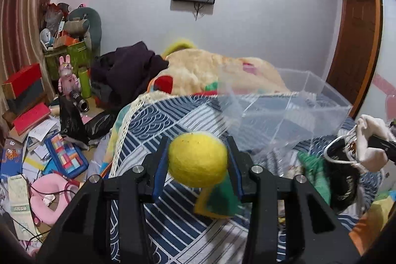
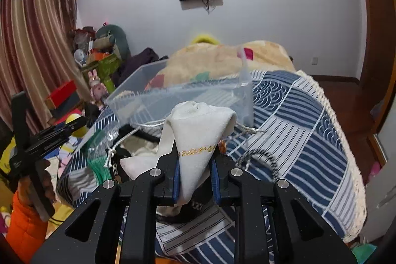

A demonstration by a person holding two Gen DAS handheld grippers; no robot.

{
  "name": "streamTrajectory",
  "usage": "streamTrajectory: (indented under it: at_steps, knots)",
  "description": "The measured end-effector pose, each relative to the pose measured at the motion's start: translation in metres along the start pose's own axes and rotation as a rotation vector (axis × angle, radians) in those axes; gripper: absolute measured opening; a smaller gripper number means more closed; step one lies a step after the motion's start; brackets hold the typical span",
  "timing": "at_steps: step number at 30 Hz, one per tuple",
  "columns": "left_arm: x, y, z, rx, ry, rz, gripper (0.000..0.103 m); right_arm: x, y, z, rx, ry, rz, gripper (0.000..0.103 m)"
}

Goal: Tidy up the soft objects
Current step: 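Grasp the yellow felt ball with left tool while right tool grasps white sock, then drop the yellow ball and white sock into the clear box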

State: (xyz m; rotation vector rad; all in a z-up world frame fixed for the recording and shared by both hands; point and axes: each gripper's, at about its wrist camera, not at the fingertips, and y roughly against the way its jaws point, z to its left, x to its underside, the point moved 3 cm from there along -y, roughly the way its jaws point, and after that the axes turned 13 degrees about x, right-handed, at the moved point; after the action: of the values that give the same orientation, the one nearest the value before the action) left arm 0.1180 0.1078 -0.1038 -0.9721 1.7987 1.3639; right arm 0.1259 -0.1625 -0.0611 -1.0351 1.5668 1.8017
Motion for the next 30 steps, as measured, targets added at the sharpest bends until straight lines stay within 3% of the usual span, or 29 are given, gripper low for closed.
streamTrajectory:
  at_steps: [10,16,24,30]
  knots:
    - [-0.049,0.017,-0.025,0.074,-0.068,-0.082,0.043,-0.043,0.012,0.0,0.029,0.014,-0.134,0.018]
    - [-0.076,0.008,-0.042,0.123,-0.101,-0.106,0.043,-0.073,0.006,0.007,0.044,0.034,-0.199,0.018]
    - [-0.094,-0.037,-0.051,0.17,-0.101,-0.031,0.043,-0.096,-0.021,0.019,0.06,0.079,-0.203,0.018]
    - [-0.094,-0.075,-0.052,0.172,-0.111,0.062,0.043,-0.092,-0.054,0.025,0.069,0.12,-0.121,0.018]
